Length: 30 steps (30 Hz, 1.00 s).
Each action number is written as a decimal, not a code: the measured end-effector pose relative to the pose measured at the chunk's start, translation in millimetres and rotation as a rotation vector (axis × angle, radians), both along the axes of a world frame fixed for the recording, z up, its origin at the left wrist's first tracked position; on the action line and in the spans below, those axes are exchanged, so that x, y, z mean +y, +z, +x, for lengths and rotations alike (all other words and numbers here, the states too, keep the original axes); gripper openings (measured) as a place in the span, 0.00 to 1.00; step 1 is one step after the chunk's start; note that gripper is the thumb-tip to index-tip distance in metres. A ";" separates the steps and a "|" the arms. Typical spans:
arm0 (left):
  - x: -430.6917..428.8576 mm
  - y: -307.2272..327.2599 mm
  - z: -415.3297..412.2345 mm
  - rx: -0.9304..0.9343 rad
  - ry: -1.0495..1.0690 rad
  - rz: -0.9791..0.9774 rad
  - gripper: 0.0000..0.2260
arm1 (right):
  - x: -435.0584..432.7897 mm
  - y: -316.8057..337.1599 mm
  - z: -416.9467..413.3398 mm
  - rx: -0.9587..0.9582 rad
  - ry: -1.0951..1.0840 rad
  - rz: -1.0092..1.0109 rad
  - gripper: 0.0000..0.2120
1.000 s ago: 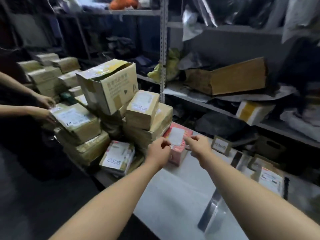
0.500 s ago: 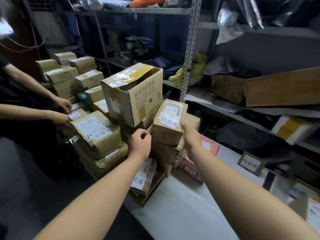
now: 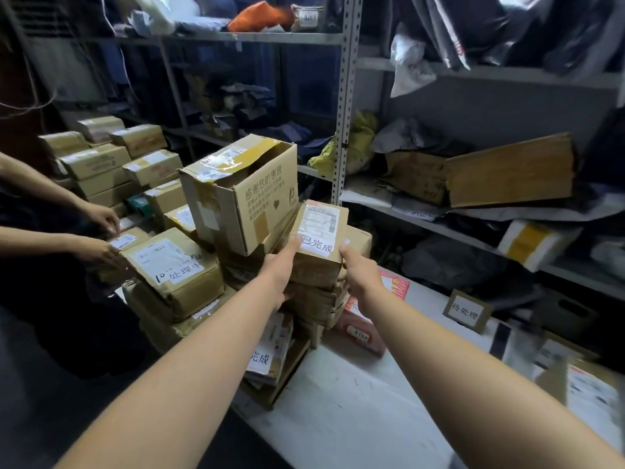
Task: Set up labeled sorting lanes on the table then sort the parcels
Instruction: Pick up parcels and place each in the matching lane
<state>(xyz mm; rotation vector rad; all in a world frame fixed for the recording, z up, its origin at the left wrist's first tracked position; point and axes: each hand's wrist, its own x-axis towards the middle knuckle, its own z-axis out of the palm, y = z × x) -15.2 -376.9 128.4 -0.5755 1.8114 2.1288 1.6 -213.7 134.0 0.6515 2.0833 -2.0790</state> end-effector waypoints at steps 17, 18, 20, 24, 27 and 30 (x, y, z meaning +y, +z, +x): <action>98.0 6.5 90.2 0.363 0.090 -0.054 0.32 | 93.0 12.9 86.3 0.197 -0.010 -0.132 0.19; 113.0 8.2 97.3 0.368 0.060 -0.036 0.31 | 106.8 12.0 98.8 0.207 -0.020 -0.177 0.19; 148.4 11.7 116.2 0.369 -0.002 0.020 0.34 | 139.9 9.9 130.1 0.205 -0.038 -0.218 0.20; 228.0 2.7 166.2 0.337 -0.126 0.144 0.32 | 205.3 2.2 198.9 0.180 -0.098 -0.172 0.25; 287.0 -3.2 213.9 0.271 -0.189 0.216 0.19 | 252.7 -3.9 251.9 0.177 -0.157 -0.148 0.36; 343.5 -13.5 253.7 0.232 -0.286 0.290 0.26 | 300.2 -15.5 303.3 0.216 -0.303 -0.159 0.32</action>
